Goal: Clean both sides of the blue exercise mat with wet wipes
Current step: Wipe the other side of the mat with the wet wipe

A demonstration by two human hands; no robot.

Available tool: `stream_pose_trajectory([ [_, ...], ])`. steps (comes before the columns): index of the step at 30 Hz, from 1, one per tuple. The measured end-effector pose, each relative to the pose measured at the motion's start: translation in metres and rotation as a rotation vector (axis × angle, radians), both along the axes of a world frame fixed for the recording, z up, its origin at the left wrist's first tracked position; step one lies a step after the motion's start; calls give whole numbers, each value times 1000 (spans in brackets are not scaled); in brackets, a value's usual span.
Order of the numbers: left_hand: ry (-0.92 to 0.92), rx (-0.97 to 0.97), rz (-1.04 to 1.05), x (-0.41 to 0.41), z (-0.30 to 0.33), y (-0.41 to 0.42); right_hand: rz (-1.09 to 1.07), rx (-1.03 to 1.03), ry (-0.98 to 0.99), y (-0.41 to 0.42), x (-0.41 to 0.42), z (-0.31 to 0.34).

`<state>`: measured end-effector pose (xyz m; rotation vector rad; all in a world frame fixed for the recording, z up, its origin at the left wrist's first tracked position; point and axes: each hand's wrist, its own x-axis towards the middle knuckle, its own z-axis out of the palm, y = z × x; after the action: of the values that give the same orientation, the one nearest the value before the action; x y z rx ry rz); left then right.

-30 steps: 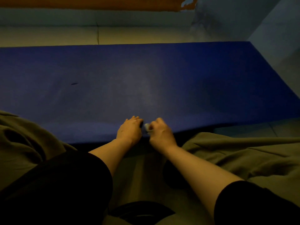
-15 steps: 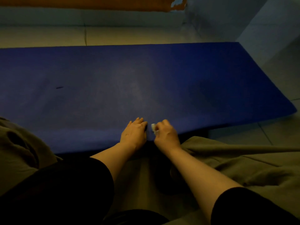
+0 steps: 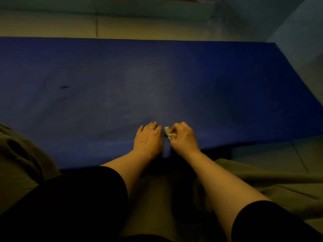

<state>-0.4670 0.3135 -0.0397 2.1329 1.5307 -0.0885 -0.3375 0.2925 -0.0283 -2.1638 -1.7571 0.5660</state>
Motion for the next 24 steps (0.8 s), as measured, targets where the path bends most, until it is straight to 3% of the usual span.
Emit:
stream_pose_trajectory([
  [5, -1, 11, 34, 4, -3, 6, -287, -66, -83, 25, 43, 2],
  [7, 0, 18, 49, 4, -6, 6, -189, -84, -112, 27, 27, 1],
  [11, -20, 11, 43, 2, -9, 6, 91, -95, 39, 26, -16, -9],
  [18, -29, 31, 62, 4, -8, 15, -229, -116, -94, 53, 38, -2],
  [24, 71, -44, 19, -17, -13, 52, 80, -108, -6, 56, -10, -17],
])
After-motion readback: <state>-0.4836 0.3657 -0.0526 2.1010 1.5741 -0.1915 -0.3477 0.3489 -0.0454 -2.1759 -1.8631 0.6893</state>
